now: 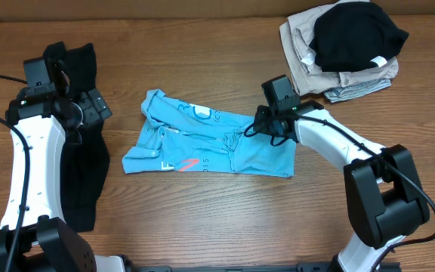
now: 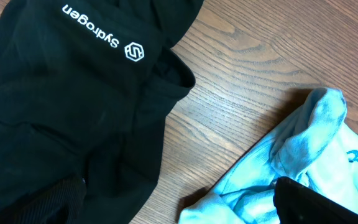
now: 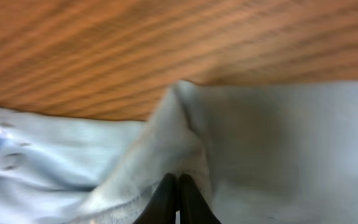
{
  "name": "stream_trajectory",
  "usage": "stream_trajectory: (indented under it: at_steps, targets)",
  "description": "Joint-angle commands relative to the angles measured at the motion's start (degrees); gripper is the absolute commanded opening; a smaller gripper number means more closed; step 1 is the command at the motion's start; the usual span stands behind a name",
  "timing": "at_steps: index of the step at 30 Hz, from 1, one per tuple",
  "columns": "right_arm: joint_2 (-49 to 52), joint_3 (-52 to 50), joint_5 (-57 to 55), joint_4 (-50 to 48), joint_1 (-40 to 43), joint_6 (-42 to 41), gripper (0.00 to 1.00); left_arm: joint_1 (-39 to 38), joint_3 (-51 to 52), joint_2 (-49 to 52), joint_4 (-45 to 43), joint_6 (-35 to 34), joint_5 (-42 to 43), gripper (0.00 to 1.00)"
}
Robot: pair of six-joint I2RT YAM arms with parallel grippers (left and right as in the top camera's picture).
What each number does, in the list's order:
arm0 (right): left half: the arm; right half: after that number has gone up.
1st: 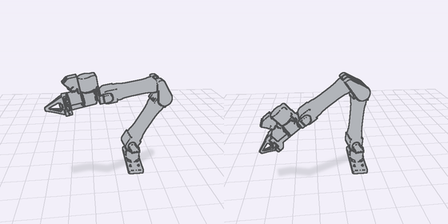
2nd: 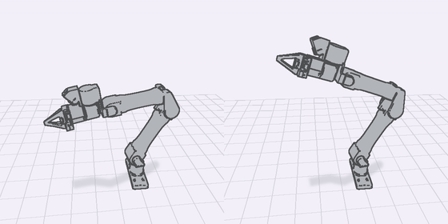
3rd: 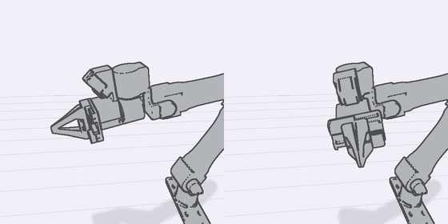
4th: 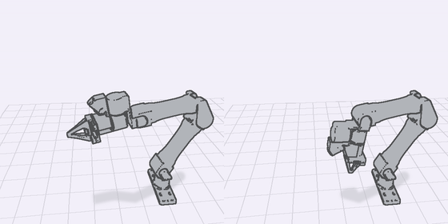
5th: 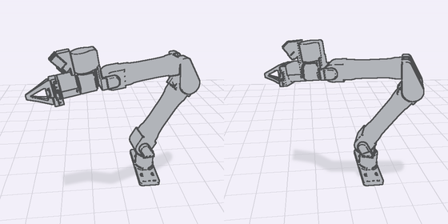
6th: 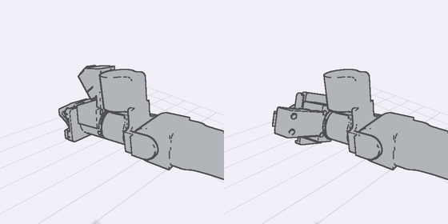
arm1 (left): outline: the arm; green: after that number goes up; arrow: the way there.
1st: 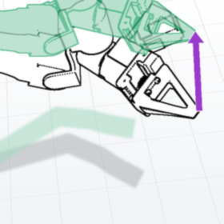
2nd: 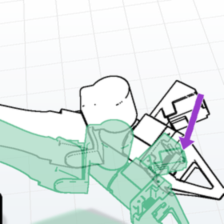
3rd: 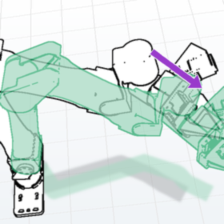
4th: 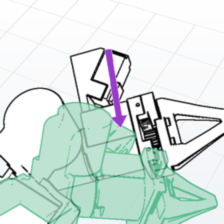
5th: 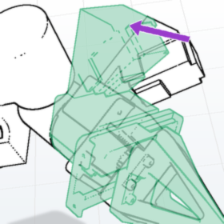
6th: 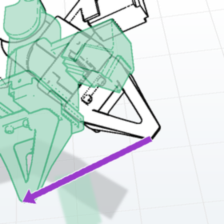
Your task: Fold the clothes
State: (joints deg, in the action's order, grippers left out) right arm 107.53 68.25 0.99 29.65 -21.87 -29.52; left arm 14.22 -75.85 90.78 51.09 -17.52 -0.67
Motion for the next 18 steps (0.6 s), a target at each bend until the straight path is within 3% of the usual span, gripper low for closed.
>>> stream_trajectory:
  at_steps: [1,13,14,15,16,18]
  targets:
    - [0.0,5.7,3.3,0.0,-1.2,1.5,0.04,-0.4,-1.1,-0.1,-0.3,1.2,0.5,1.0]
    - [0.1,10.9,4.3,-2.3,-7.1,1.0,0.04,-0.4,-1.1,-0.1,-0.7,1.3,0.5,1.0]
    - [0.1,10.9,4.4,-2.6,-7.6,1.0,0.14,-0.4,-1.1,-0.1,-0.7,1.3,0.5,1.0]
    - [0.1,10.9,4.5,-2.5,-7.7,1.0,0.41,-0.4,-1.1,-0.1,-0.7,1.3,0.5,1.0]
    - [0.1,10.9,4.5,-2.0,-7.7,1.0,0.62,-0.4,-1.1,-0.1,-0.8,1.3,0.5,1.0]
    - [0.1,11.1,4.6,0.4,-7.7,1.0,0.84,-0.4,-1.1,-0.1,-0.8,1.2,0.5,1.0]
